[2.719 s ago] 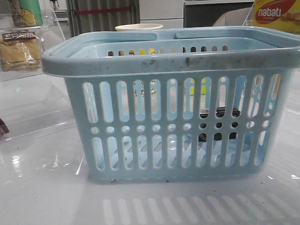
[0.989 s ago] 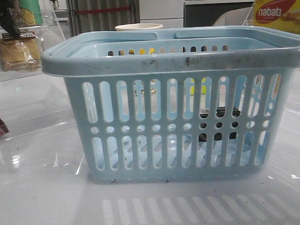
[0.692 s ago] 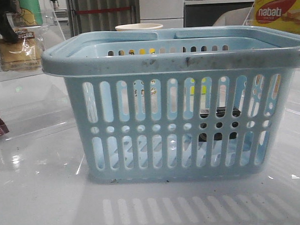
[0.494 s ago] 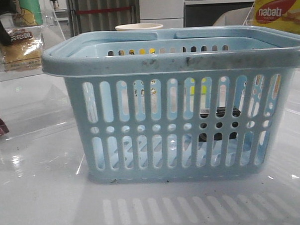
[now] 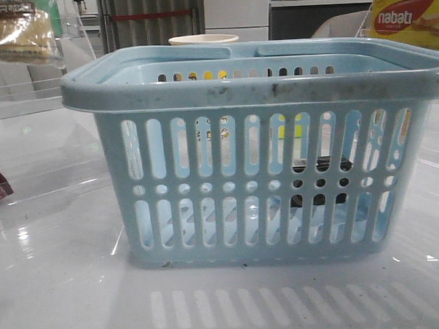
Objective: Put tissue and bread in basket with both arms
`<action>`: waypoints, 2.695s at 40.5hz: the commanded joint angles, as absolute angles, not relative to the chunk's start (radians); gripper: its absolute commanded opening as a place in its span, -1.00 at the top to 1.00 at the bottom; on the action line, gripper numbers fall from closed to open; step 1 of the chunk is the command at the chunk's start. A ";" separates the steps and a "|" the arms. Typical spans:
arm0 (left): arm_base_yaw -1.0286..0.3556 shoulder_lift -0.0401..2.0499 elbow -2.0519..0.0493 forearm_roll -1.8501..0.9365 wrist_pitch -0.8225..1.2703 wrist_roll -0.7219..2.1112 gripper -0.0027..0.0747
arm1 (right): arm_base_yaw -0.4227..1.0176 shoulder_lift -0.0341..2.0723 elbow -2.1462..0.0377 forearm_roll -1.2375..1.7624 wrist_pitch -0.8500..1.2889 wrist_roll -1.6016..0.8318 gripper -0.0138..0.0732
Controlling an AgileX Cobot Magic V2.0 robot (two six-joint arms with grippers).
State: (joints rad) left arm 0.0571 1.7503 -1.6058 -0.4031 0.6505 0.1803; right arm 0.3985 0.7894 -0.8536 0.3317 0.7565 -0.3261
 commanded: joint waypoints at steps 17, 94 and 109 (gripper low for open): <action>-0.138 1.494 -1.643 -0.560 0.773 0.470 0.69 | 0.399 0.781 -0.880 0.359 0.697 -0.337 -0.42; -0.563 0.860 -1.062 -0.194 0.769 0.300 -0.49 | 0.399 0.781 -0.880 0.359 0.705 -0.337 -0.42; -0.563 0.651 -0.860 -0.070 0.738 0.140 -0.49 | 0.397 0.724 -0.880 0.225 0.766 -0.205 -0.42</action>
State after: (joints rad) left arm -0.5604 0.6629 -0.8494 -0.0712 0.8227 0.1618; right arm 0.3985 0.7557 -0.8536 0.2699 0.7891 -0.2615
